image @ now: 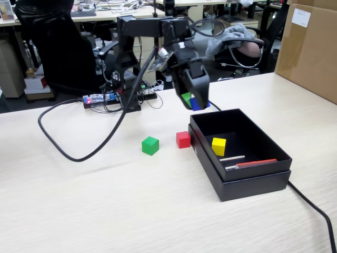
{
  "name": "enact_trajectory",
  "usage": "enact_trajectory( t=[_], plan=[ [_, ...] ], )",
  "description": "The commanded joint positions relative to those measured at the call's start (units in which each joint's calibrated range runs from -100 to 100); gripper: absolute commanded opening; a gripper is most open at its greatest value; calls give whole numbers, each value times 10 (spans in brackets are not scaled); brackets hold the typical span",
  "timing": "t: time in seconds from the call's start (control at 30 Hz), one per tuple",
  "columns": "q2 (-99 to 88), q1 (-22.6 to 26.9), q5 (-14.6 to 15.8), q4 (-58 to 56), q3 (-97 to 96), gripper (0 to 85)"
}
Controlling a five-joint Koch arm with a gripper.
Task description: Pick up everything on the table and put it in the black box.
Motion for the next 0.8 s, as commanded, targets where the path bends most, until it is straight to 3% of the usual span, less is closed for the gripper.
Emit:
enact_trajectory(
  t=[0.0, 0.17, 0.4, 0.63, 0.77],
  plan=[
    [25, 18, 15, 5, 67, 102],
    [192, 42, 37, 5, 132, 104],
    [348, 39, 41, 5, 160, 118],
    [371, 31, 41, 5, 144, 394],
    [317, 24, 41, 5, 137, 431]
  ],
)
